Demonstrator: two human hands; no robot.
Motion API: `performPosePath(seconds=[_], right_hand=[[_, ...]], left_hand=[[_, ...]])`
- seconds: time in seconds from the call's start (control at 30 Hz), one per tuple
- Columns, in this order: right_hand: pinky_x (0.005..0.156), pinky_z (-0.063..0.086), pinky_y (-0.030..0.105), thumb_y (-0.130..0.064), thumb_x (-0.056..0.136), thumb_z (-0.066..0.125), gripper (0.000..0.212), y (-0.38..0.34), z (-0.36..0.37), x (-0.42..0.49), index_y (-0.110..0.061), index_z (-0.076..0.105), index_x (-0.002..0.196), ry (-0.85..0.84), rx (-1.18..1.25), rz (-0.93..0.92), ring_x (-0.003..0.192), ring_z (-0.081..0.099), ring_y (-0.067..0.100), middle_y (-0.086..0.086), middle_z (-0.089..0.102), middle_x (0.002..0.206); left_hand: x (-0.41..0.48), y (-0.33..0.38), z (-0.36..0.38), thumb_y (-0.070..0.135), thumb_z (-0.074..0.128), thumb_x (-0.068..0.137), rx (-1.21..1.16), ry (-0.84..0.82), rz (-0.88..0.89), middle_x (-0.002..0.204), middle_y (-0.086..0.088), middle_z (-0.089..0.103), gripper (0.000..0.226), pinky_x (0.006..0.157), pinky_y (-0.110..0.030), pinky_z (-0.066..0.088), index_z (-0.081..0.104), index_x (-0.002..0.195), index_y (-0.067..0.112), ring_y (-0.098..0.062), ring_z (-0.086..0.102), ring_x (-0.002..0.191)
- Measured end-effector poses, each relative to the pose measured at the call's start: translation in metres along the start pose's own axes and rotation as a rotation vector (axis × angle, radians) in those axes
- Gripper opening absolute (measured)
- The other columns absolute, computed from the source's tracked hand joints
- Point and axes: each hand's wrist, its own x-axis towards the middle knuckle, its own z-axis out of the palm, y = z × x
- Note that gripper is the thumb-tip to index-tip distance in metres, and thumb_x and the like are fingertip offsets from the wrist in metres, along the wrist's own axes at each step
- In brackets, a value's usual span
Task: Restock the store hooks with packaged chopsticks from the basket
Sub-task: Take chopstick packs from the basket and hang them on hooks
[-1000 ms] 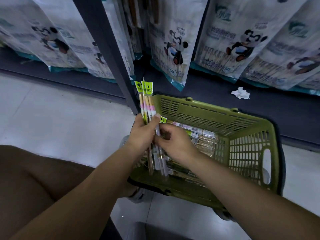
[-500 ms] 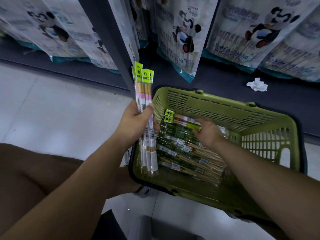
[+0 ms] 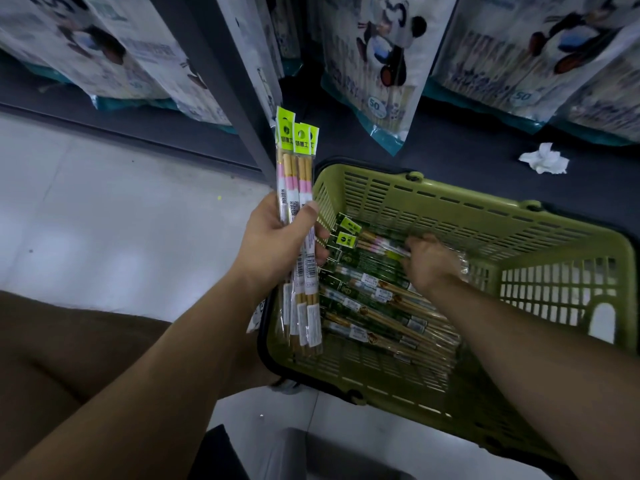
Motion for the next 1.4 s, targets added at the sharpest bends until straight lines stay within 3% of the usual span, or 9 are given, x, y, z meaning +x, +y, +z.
performPosePath(seconds=[0.23,0.37,0.7,0.9,1.17,1.33,1.4], right_hand=[[0.068,0.040,0.031,-0.032,0.095,0.064,0.025,0.004,0.003,0.003,-0.019,0.059,0.116,-0.063,0.043,-0.071,0.103,0.063,0.033,0.012,0.064,0.117],[0.064,0.038,0.029,-0.037,0.094,0.064,0.021,0.006,0.003,0.003,-0.021,0.062,0.108,-0.067,0.049,-0.053,0.088,0.057,0.027,0.010,0.065,0.109],[0.068,0.038,0.029,-0.034,0.095,0.065,0.025,0.007,0.004,0.003,-0.019,0.062,0.114,-0.021,0.077,-0.007,0.102,0.064,0.032,0.012,0.066,0.114],[0.071,0.038,0.028,-0.035,0.095,0.065,0.031,0.005,-0.001,0.009,-0.017,0.063,0.121,-0.126,0.045,-0.038,0.109,0.063,0.032,0.014,0.066,0.122],[0.073,0.040,0.029,-0.037,0.097,0.062,0.032,0.003,-0.008,0.005,-0.014,0.064,0.119,-0.126,0.016,-0.068,0.112,0.062,0.034,0.016,0.065,0.123],[0.068,0.040,0.029,-0.036,0.093,0.064,0.019,0.008,-0.028,-0.014,-0.021,0.066,0.105,-0.057,0.089,-0.070,0.095,0.064,0.030,0.011,0.069,0.107],[0.064,0.037,0.029,-0.035,0.092,0.067,0.014,0.013,-0.041,-0.025,-0.021,0.063,0.089,-0.041,0.145,-0.098,0.089,0.063,0.030,0.009,0.066,0.093]], left_hand=[[0.001,-0.001,0.001,0.019,0.059,0.104,-0.008,-0.009,0.010,0.073,-0.010,0.071,0.010,0.050,-0.030,0.055,0.055,0.110,0.012,-0.023,0.067,0.052],[0.001,-0.001,0.001,0.019,0.059,0.104,-0.008,-0.014,0.016,0.073,-0.008,0.071,0.010,0.050,-0.030,0.055,0.054,0.110,0.012,-0.023,0.067,0.053],[0.002,-0.003,0.000,0.020,0.059,0.104,-0.013,-0.013,0.013,0.072,-0.007,0.072,0.011,0.051,-0.030,0.055,0.053,0.110,0.013,-0.023,0.068,0.053],[0.003,-0.004,-0.001,0.020,0.060,0.104,-0.017,-0.013,0.013,0.074,-0.008,0.072,0.014,0.052,-0.031,0.056,0.054,0.113,0.011,-0.024,0.068,0.054],[0.004,-0.005,-0.001,0.021,0.060,0.103,-0.013,-0.014,0.020,0.073,-0.008,0.071,0.014,0.052,-0.032,0.056,0.054,0.112,0.012,-0.024,0.068,0.054],[0.002,-0.005,0.002,0.020,0.061,0.103,0.002,0.006,0.023,0.070,-0.005,0.070,0.010,0.051,-0.029,0.055,0.057,0.108,0.013,-0.022,0.067,0.054],[0.001,-0.006,0.002,0.022,0.062,0.102,0.024,0.007,0.030,0.065,0.002,0.066,0.010,0.052,-0.029,0.056,0.058,0.103,0.013,-0.019,0.066,0.053]])
